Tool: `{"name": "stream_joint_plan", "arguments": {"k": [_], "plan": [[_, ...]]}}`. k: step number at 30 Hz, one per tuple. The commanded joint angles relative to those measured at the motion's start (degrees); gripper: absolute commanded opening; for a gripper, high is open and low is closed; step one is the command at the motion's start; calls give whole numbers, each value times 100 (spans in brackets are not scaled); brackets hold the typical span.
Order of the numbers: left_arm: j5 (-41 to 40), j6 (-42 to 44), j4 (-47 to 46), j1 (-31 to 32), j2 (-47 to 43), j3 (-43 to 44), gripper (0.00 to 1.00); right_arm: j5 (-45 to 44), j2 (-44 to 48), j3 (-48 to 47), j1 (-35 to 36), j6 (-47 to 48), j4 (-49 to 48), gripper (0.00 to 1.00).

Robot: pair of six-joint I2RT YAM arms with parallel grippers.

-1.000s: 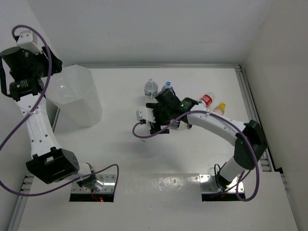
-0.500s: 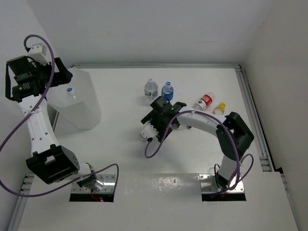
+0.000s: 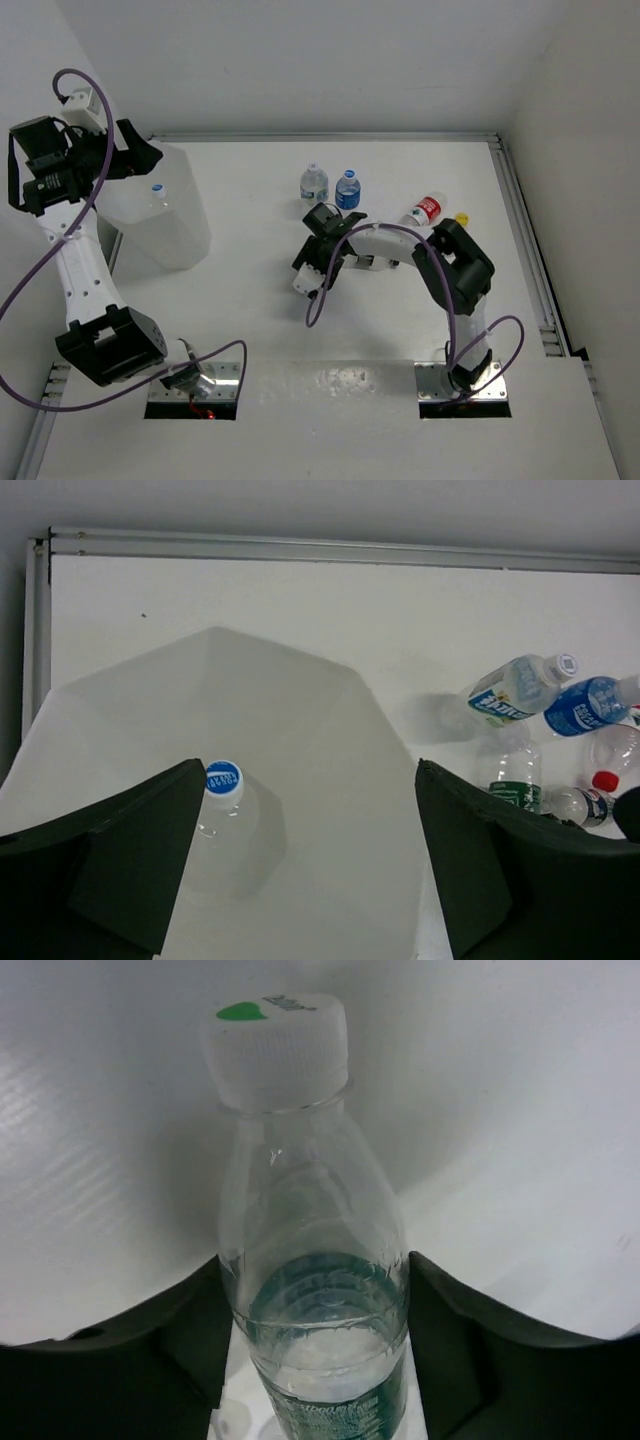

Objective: Put the plastic bottles in the bin

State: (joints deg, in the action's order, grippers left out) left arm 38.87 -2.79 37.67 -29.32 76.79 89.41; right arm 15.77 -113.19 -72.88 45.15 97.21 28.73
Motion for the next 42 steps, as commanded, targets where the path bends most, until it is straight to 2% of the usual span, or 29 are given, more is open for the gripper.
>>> {"name": "stream_joint_plan", "arguments": {"k": [1, 3, 4, 5, 7, 9, 10, 11, 13, 14, 16, 19, 21, 24, 25, 26, 30, 35, 42], "plan": [[646, 103, -321, -65, -419, 236, 91, 382, 94, -296, 11, 88, 124, 45], [762, 103, -653, -65, -586, 122, 91, 688, 366, -323, 64, -445, 159, 27], [901, 103, -795, -65, -769, -36, 90, 804, 611, -358, 91, -657, 124, 12], [972, 42, -936, -65, -867, -116, 90, 927, 761, -384, 152, -1199, 37, 9], [1305, 41, -1322, -65, -1165, -361, 90, 1349, 1323, -542, 205, -2281, -295, 8], [1578, 41, -1638, -65, -1368, -529, 90, 1699, 1692, -1068, 284, -4148, -534, 8], [1910, -20, -1753, -65, -1456, -738, 90, 1745, 1738, -1236, 258, -4671, -631, 7], [2096, -90, -1954, -65, -1631, -836, 89, 1858, 1817, -1768, 206, -5633, -788, 7], [2727, -291, -2280, -65, -1781, -1177, 89, 1851, 1826, -2071, 82, -7374, -1175, 6], [2957, -441, -2464, -65, -1912, -1284, 89, 1859, 1792, -2481, 21, -7783, -1394, 4], [3527, -983, -3103, -65, -2019, -1556, 87, 1833, 1713, -2922, -207, -9213, -1502, 4], [3767, -1277, -3407, 224, -2072, -1619, 85, 1859, 1432, -3590, -410, -10586, -1485, 4], [3838, -1339, -3459, 540, -2134, -1619, 85, 1929, 1247, -3873, -463, -11089, -1502, 4], [3470, -1969, -4055, 1006, -2256, -1619, 85, 2096, 1079, -3935, -454, -11783, -1598, 4], [3373, -2258, -4353, 1086, -2257, -1715, 85, 2140, 1053, -3927, -445, -11873, -1694, 4], [3172, -2905, -5000, 1156, -2257, -1777, 85, 2167, 1009, -3927, -419, -11944, -1721, 4], [2732, -4061, -6051, 1657, -2091, -1848, 85, 2193, 956, -3936, -322, -12120, -1844, 4], [2038, -4230, -6009, 2140, -1756, -1664, 87, 2211, 1000, -3909, -164, -12077, -1985, 4], [1396, -4098, -5745, 2667, -1466, -1611, 85, 2246, 1115, -3777, 21, -11857, -2021, 4]]}}
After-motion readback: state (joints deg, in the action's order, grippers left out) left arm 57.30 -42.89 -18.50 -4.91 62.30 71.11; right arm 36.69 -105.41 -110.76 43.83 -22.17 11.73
